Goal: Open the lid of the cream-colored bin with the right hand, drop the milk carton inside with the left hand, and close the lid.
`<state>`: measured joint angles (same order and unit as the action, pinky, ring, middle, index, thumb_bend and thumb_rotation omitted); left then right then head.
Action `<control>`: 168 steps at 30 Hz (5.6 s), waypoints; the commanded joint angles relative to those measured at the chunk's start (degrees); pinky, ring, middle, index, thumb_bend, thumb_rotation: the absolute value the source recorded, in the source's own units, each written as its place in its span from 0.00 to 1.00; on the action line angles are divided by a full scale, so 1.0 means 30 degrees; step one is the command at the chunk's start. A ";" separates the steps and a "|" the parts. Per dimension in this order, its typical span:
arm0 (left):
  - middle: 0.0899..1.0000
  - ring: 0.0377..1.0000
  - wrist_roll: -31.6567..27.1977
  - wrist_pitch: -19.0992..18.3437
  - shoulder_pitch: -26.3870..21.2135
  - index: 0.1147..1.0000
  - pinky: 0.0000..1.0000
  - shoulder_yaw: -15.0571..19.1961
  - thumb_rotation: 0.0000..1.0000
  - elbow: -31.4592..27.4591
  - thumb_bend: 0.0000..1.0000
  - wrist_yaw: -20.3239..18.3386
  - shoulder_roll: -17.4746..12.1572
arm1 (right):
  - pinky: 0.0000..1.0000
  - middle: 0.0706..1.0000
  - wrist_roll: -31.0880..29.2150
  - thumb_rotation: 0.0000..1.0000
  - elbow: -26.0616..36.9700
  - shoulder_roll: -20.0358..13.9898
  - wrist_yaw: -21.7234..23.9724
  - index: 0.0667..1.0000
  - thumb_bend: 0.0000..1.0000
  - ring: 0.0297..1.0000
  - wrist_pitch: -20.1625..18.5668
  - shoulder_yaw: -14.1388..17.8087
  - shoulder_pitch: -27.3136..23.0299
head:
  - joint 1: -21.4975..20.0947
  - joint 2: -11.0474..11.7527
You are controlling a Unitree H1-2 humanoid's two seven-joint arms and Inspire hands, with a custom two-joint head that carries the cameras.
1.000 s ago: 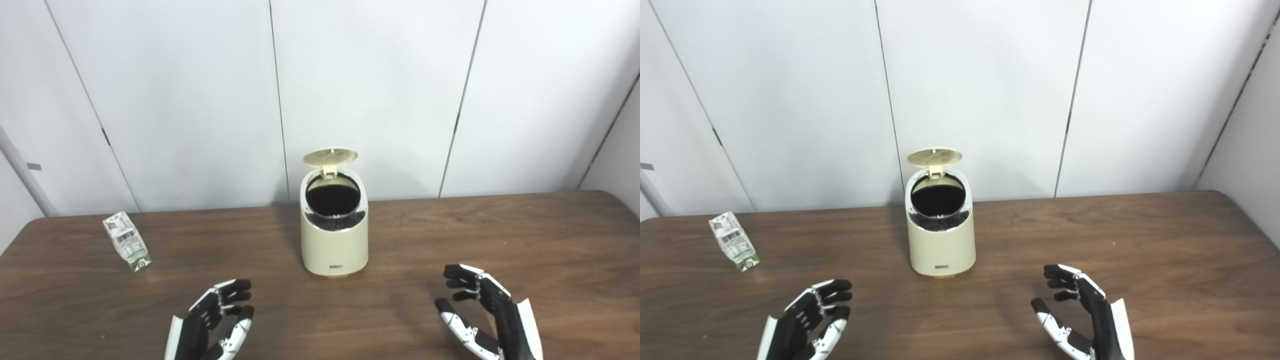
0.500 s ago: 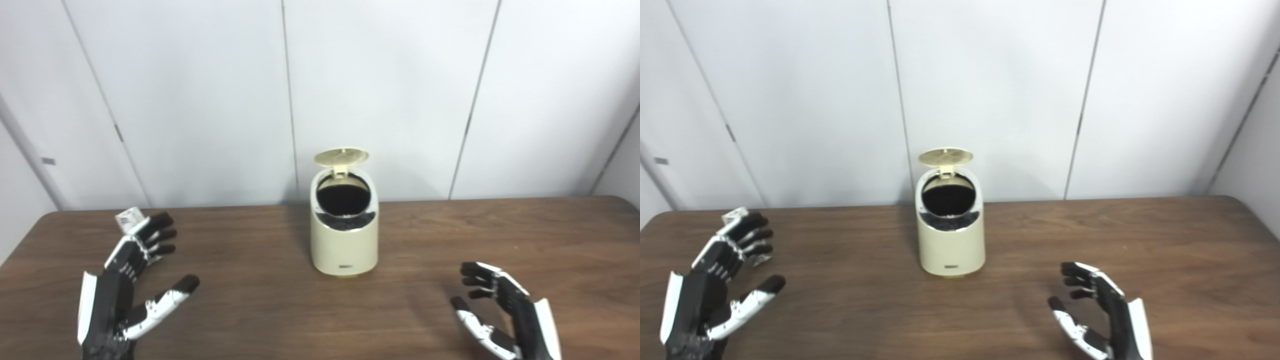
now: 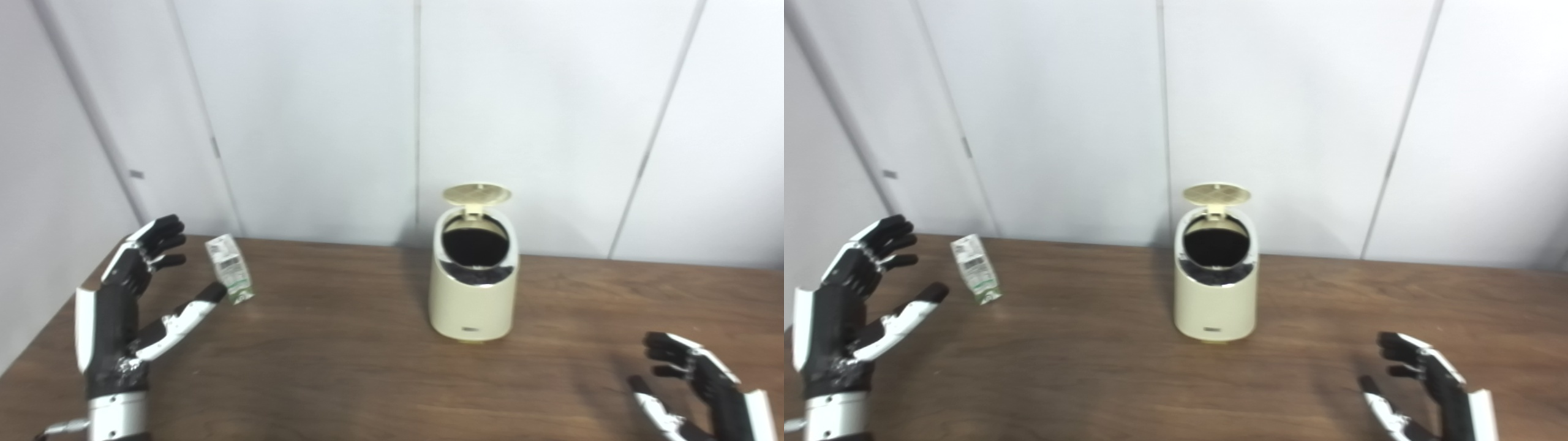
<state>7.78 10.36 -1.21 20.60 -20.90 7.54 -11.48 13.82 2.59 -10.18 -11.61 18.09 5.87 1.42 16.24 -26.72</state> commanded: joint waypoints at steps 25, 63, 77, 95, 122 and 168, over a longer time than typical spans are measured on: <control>0.93 0.92 0.0165 -0.3970 -0.3602 0.95 0.88 -0.1023 0.40 0.2979 0.95 0.0288 -0.0556 | 0.60 0.68 -0.1716 0.30 -0.2963 -0.2664 0.0734 0.65 0.29 0.66 -0.0342 0.2472 -0.0153 | 0.7423 0.0704; 0.91 0.91 0.0837 -0.7022 -0.7017 0.94 0.84 -0.1804 0.41 1.0529 1.00 -0.0341 -0.5466 | 0.60 0.68 -0.1481 0.32 -0.3110 -0.2372 0.0668 0.65 0.31 0.66 -0.0579 0.2313 0.0034 | 0.6220 0.1568; 0.88 0.88 -0.1020 -0.7817 -0.7584 0.91 0.84 -0.2494 0.57 1.1972 1.00 -0.2936 -0.5949 | 0.60 0.68 -0.1286 0.35 -0.2492 -0.2438 0.0694 0.64 0.31 0.66 -0.1066 0.2391 0.0571 | 0.5554 0.1398; 0.91 0.86 -0.0718 -0.8461 -0.9648 0.95 0.73 -0.3162 0.40 1.5678 1.00 -0.2123 -0.6115 | 0.58 0.67 -0.0723 0.25 -0.2385 -0.2151 0.0348 0.64 0.29 0.65 -0.1143 0.2407 0.0777 | 0.4263 0.1610; 0.90 0.92 -0.0608 -0.7030 -1.1037 0.95 0.88 -0.5603 0.36 1.7239 1.00 -0.4599 -0.6994 | 0.57 0.63 -0.0544 0.15 -0.1471 -0.1798 0.0569 0.46 0.48 0.62 -0.1942 0.2290 0.1122 | 0.3628 0.1608; 0.46 0.46 0.2123 -0.0700 -0.8677 0.38 0.46 -0.5316 0.00 1.0377 0.52 0.2460 -0.3393 | 0.17 0.50 0.1833 0.17 -0.2071 0.0186 -0.1005 0.46 0.48 0.26 -0.2255 0.0129 -0.0462 | -0.0051 0.2123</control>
<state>14.03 5.53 -24.72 4.06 15.05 14.73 -20.97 19.50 -1.80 -13.12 -13.94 11.02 8.00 -1.31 16.10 -20.39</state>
